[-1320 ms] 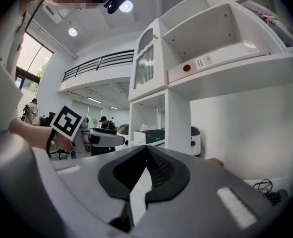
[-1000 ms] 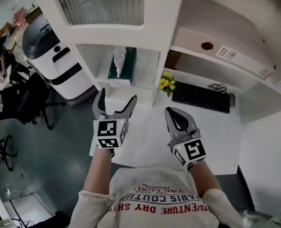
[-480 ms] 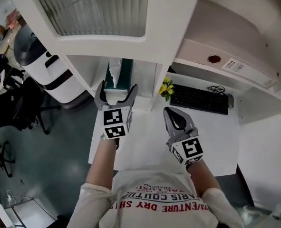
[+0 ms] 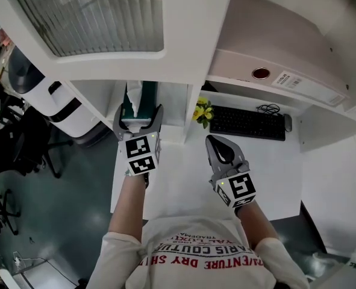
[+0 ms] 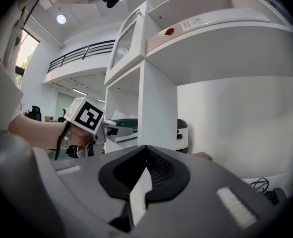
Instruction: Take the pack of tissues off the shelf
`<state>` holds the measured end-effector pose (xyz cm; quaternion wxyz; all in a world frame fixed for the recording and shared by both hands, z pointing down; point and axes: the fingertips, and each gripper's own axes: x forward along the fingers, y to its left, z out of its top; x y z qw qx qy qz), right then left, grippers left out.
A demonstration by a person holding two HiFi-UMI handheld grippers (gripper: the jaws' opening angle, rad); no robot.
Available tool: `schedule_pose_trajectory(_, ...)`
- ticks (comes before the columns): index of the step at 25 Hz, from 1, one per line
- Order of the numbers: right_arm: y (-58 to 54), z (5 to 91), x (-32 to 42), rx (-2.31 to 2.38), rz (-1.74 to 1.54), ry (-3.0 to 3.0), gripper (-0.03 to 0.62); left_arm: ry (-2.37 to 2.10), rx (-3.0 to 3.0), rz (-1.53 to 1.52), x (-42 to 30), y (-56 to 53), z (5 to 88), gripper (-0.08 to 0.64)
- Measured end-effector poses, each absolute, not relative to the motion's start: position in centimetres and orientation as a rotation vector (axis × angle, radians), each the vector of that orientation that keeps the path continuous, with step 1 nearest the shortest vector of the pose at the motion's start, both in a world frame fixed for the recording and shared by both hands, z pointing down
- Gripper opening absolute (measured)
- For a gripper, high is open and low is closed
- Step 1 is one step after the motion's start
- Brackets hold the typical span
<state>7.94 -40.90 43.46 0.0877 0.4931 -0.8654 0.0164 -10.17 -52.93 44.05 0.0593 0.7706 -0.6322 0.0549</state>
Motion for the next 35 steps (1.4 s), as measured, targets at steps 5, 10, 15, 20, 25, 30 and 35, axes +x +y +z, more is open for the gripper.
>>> schedule_pose_trajectory(5,-40.7,43.7,8.3,1.483,0.060,-2.565,0.002,-1.902,2.374,0.181,-10.1,-52.8,43.8,0.457)
schedule_pose_trajectory(10,-39.9,43.4,8.0,1.475,0.045,-2.568,0.002,-1.876,2.388,0.201,-10.3,-52.1,43.6,0.439)
schedule_pose_trajectory(15,-39.0,42.9,8.1,1.476,0.034,-2.576,0.002,-1.877,2.417,0.166,-10.5,-50.4,42.2,0.436)
schedule_pose_trajectory(20,-37.6,42.7,7.8,1.463,0.028,-2.594,0.002,-1.863,2.481,0.151,-10.6,-47.4,40.5,0.437)
schedule_pose_trajectory(25,-35.5,42.4,7.5,1.445,0.027,-2.612,0.002,-1.840,2.534,0.160,-10.4,-43.4,39.2,0.437)
schedule_pose_trajectory(30,-33.3,42.2,7.7,1.426,0.032,-2.625,0.002,-1.815,2.560,0.128,-10.2,-39.1,38.3,0.437)
schedule_pose_trajectory(35,-31.2,41.9,8.3,1.409,0.035,-2.641,0.002,-1.754,2.589,0.105,-9.2,-34.9,38.3,0.437)
